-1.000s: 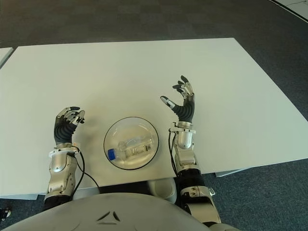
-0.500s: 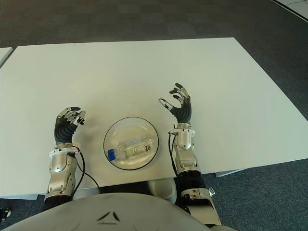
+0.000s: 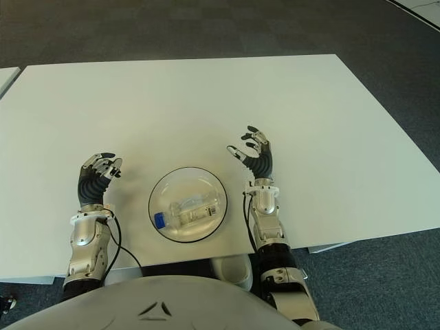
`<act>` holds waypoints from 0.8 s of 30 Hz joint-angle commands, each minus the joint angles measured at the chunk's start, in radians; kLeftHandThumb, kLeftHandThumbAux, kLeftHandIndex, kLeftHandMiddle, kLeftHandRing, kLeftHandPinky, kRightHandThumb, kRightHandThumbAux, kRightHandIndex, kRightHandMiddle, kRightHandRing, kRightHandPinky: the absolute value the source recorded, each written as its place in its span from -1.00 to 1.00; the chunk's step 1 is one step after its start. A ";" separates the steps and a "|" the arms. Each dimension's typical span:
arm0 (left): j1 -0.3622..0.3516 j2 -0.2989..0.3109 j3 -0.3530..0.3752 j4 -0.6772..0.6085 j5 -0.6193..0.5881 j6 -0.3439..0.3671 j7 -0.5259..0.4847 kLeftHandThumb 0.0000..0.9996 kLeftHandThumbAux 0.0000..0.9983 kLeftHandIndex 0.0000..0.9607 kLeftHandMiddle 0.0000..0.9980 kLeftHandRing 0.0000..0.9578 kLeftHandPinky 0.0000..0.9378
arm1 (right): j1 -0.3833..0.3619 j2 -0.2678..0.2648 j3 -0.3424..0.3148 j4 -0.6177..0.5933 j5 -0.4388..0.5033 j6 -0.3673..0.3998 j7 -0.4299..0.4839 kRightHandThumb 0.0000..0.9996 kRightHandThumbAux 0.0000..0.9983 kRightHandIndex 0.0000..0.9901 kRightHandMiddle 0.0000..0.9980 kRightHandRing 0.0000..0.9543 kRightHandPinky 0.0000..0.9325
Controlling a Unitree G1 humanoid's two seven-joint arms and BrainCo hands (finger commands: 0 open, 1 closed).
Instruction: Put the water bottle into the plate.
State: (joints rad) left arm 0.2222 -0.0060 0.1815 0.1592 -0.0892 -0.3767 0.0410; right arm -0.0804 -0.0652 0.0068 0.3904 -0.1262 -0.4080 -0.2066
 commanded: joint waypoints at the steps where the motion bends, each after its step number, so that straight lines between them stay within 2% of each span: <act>1: 0.007 0.001 0.000 0.008 -0.002 0.002 -0.007 0.42 0.42 -0.09 0.32 0.33 0.31 | -0.014 -0.005 -0.003 0.041 -0.016 -0.002 0.001 0.42 0.46 -0.12 0.20 0.26 0.35; 16: 0.017 0.002 0.001 0.000 -0.013 -0.001 -0.017 0.42 0.42 -0.09 0.29 0.29 0.28 | -0.016 -0.002 0.007 0.067 -0.030 0.057 0.001 0.42 0.46 -0.13 0.16 0.24 0.30; 24: 0.021 0.004 0.003 -0.002 -0.017 -0.001 -0.016 0.42 0.42 -0.09 0.29 0.30 0.30 | -0.019 0.003 0.005 0.079 -0.034 0.056 -0.007 0.42 0.46 -0.13 0.14 0.24 0.31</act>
State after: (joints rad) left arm 0.2347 -0.0061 0.1819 0.1589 -0.1019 -0.3840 0.0349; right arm -0.0910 -0.0667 0.0145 0.4524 -0.1534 -0.3701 -0.2095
